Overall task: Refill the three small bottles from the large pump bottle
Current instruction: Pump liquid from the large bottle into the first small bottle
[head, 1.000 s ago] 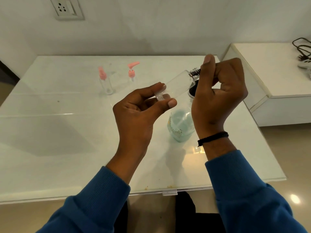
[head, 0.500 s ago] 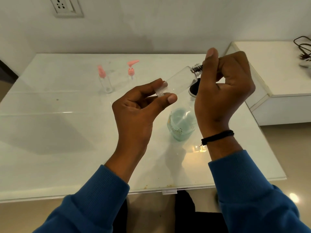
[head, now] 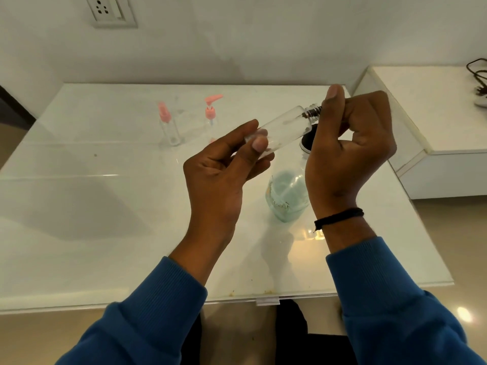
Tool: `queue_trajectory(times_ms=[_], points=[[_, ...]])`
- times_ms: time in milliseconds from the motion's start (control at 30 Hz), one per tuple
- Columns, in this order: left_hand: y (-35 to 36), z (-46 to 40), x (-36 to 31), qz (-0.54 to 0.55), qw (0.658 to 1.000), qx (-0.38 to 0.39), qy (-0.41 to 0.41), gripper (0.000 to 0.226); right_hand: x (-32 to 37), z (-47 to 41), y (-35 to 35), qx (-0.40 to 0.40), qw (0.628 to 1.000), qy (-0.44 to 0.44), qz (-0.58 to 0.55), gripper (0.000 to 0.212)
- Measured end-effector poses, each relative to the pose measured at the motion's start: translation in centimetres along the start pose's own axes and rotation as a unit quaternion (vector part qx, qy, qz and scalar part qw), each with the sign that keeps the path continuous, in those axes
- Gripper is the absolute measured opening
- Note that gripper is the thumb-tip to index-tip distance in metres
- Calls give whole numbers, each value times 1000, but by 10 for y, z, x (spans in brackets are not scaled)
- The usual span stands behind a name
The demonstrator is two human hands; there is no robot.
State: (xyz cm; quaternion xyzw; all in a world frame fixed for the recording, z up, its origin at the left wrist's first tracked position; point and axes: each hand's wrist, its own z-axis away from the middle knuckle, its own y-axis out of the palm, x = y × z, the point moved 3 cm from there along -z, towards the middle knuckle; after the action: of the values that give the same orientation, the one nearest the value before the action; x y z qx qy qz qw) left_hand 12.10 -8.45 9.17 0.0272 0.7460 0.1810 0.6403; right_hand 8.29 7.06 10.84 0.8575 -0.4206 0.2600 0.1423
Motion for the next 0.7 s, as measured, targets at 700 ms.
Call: queue_trajectory(times_ms=[700], points=[[-2, -2, 4, 8, 1000, 10, -5, 36, 0, 2, 0, 8, 1000, 1, -6, 38]])
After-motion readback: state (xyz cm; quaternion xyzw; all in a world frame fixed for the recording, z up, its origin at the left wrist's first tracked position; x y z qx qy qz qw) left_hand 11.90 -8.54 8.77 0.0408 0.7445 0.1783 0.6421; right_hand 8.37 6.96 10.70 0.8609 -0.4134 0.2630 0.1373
